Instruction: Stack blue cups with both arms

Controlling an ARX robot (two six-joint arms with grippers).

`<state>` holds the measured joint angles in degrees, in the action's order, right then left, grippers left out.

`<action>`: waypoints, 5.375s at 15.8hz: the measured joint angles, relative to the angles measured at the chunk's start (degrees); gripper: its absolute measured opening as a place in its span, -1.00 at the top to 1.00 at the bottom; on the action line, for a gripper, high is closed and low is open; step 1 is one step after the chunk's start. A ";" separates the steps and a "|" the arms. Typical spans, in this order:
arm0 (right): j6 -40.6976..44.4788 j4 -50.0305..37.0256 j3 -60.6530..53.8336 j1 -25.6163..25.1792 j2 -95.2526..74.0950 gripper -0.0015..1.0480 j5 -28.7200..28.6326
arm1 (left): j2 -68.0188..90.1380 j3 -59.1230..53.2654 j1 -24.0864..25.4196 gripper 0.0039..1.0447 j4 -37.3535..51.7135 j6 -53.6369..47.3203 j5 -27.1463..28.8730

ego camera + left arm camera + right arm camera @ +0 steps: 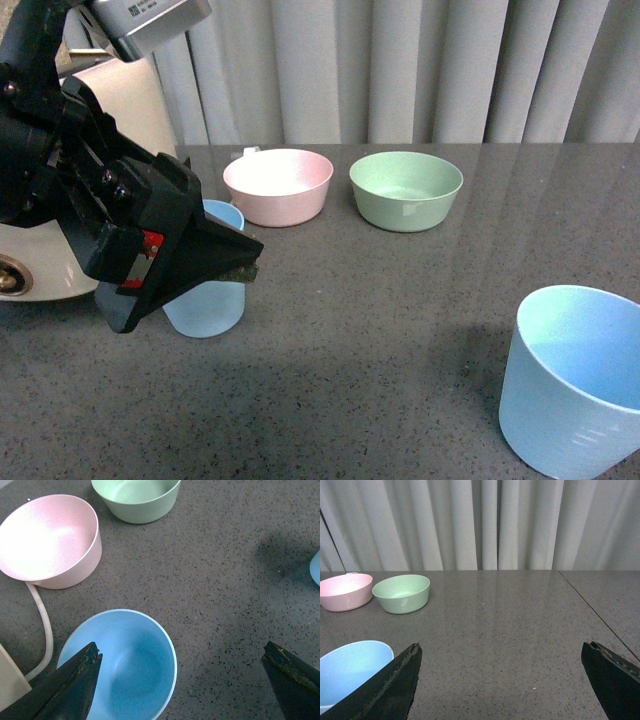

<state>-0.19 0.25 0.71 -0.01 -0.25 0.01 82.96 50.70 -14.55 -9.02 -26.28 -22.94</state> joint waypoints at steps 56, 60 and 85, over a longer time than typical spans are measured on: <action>0.00 0.00 0.00 0.00 0.00 -0.87 0.00 | -5.46 3.37 -14.25 -0.88 -0.61 2.25 3.21; 0.00 0.00 0.00 0.00 0.00 -0.87 0.00 | -13.31 -1.20 -4.13 -0.88 17.77 14.08 13.81; 0.02 0.00 0.00 0.00 0.00 -0.87 0.00 | -70.95 -49.90 14.51 0.98 20.74 26.16 22.97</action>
<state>-0.16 0.25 0.71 -0.01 -0.25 0.01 12.01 0.80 -0.03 11.73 -0.12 0.03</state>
